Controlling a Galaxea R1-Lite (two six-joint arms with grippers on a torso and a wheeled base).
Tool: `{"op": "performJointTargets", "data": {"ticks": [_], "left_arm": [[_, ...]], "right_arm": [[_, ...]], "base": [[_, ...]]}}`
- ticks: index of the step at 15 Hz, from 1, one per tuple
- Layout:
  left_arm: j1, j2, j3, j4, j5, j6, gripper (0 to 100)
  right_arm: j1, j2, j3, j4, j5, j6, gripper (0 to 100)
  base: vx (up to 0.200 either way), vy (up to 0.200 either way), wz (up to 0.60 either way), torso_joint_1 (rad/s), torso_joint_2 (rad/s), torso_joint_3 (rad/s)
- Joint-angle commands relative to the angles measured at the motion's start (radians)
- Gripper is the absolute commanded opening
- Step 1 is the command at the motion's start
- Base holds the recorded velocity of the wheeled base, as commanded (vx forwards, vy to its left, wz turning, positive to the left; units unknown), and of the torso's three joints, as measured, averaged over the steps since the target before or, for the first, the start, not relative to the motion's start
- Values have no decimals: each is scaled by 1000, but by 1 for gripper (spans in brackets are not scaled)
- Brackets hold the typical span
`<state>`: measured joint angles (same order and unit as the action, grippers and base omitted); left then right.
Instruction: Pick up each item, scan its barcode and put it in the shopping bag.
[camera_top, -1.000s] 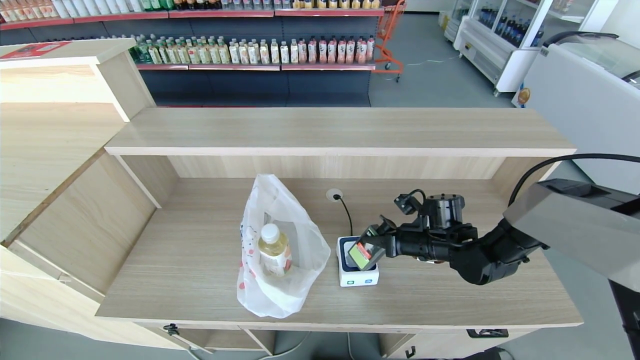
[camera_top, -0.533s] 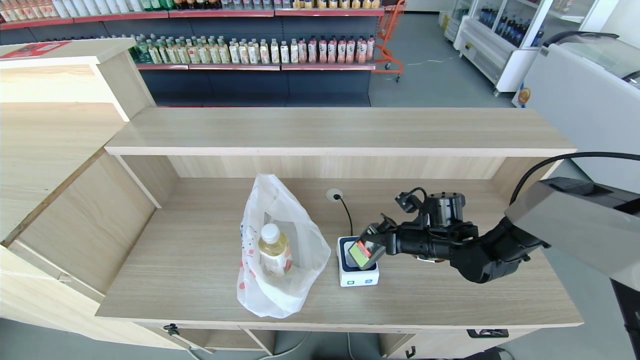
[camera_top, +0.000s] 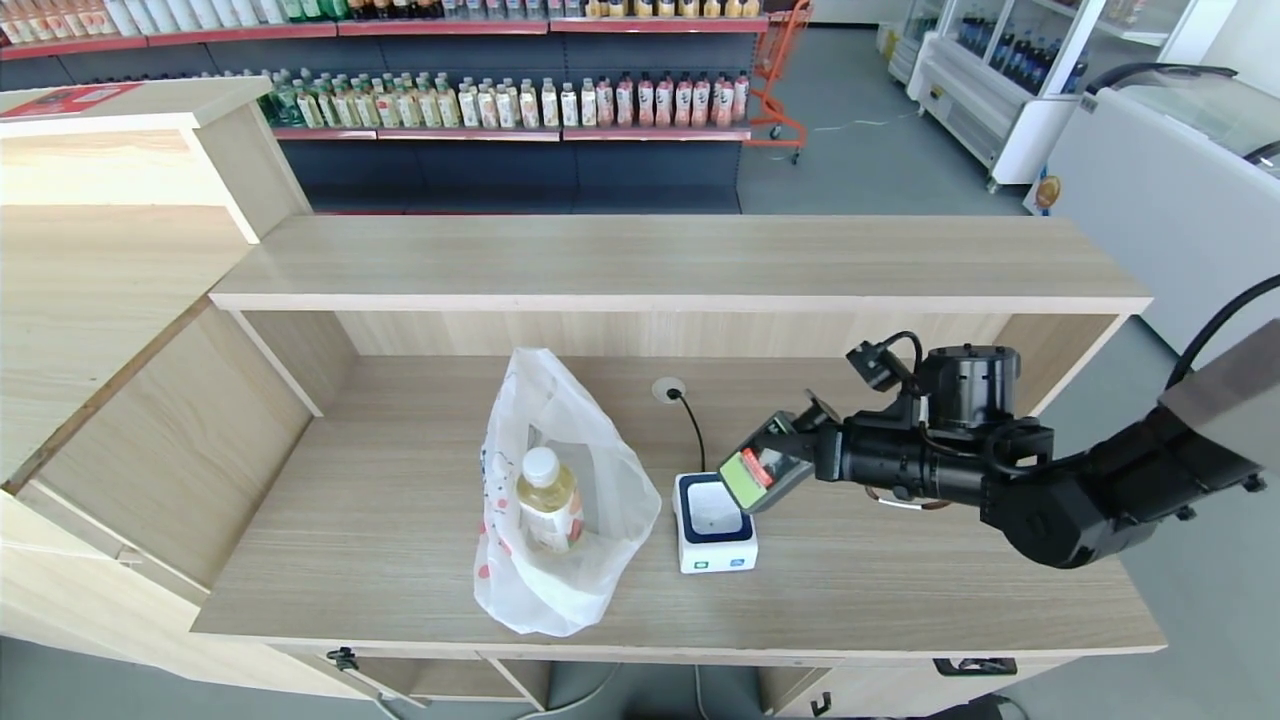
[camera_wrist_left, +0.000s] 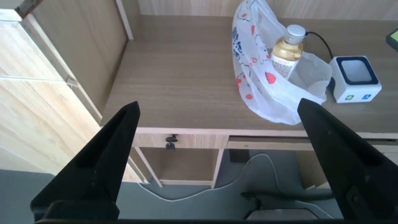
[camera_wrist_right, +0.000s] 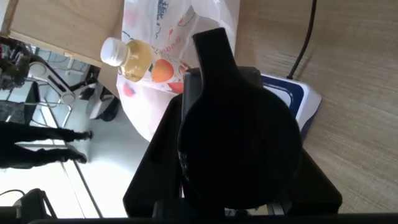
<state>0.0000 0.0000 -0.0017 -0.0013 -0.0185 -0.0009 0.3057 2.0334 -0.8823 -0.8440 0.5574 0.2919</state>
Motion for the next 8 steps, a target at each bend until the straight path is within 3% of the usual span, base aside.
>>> {"op": "performJointTargets", "data": {"ticks": [1,6,8], "left_arm": [[0,0,0,0,0,1,100],[0,0,0,0,0,2,100],[0,0,0,0,0,-2,100]], "right_arm": [[-2,-76,20,0,-1,0,0],[-4,-64,10,2,-4,-63,0],[-2,-28,-18,3,-5,-125,0]], "base": [[0,200,0,-7,-2,2],[0,200,0,3,6,3],[0,0,0,0,0,0]]}}
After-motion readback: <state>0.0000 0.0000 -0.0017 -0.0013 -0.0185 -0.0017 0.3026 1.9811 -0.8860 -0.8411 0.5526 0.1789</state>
